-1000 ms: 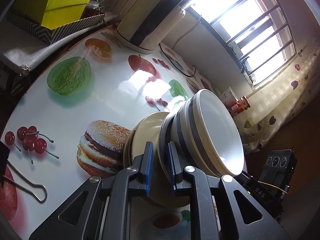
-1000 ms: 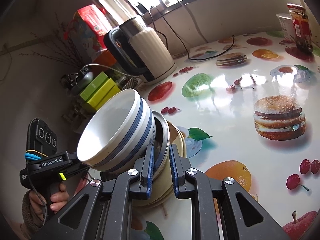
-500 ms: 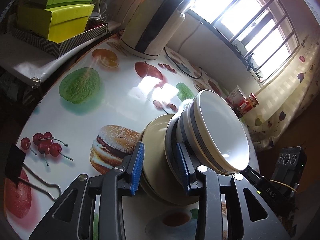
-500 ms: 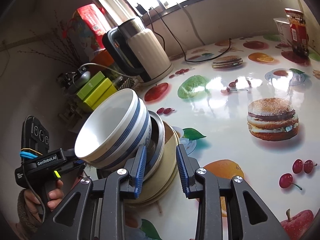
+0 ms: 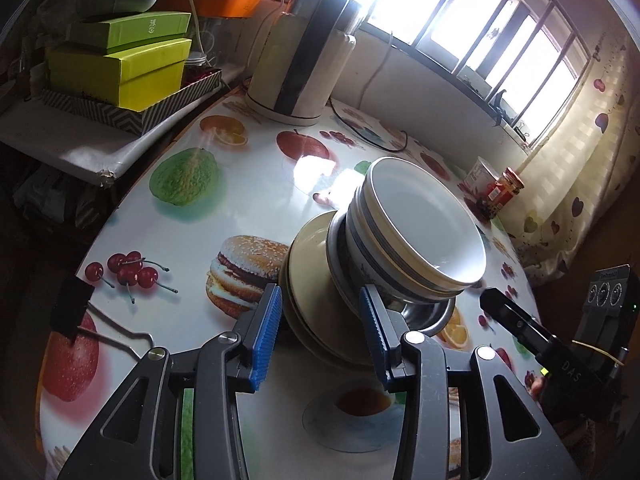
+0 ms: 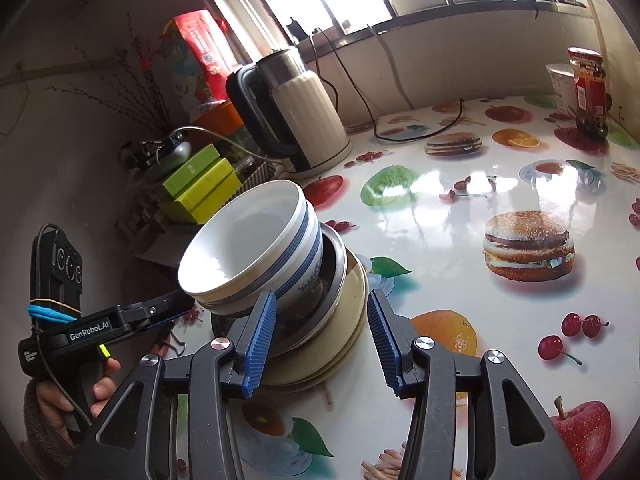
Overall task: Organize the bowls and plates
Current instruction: 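Open both tools to release the bowls on the plates, then withdraw both open tools from the stacked dishes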
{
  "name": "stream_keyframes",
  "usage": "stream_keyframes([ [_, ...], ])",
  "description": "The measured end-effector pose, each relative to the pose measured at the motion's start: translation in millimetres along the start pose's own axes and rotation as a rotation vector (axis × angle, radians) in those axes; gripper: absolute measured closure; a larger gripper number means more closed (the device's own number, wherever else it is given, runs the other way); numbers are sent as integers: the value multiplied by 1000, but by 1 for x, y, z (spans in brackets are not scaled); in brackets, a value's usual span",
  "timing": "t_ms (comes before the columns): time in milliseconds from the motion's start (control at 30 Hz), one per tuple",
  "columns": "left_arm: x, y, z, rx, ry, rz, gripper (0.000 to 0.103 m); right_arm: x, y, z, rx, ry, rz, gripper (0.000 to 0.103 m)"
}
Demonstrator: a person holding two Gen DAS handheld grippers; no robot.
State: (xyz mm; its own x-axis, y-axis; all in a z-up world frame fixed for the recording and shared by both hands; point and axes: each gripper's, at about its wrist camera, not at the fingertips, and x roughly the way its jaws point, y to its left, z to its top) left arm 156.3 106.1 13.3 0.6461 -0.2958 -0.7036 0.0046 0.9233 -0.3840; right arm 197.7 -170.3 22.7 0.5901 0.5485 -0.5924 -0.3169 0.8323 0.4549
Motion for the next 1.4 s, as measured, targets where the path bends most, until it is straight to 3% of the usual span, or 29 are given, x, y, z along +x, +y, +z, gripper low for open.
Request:
stream_keyframes([
  [233, -11, -12, -24, 61, 0, 88, 61, -17, 14, -13, -44, -10, -45, 46],
  [367, -12, -15, -39, 70, 13, 84, 61, -25, 20, -23, -65, -3, -61, 44],
  [633, -8, -27, -69, 150, 27, 171, 61, -32, 32, -45, -100, 20, -108, 38],
  [800, 2, -30, -87, 177, 69, 198, 61, -29, 38, -62, -138, 59, -207, 36],
  [1400, 12, -34, -104, 202, 93, 246, 61, -11, 33, -97, -136, 176, -321, 33],
])
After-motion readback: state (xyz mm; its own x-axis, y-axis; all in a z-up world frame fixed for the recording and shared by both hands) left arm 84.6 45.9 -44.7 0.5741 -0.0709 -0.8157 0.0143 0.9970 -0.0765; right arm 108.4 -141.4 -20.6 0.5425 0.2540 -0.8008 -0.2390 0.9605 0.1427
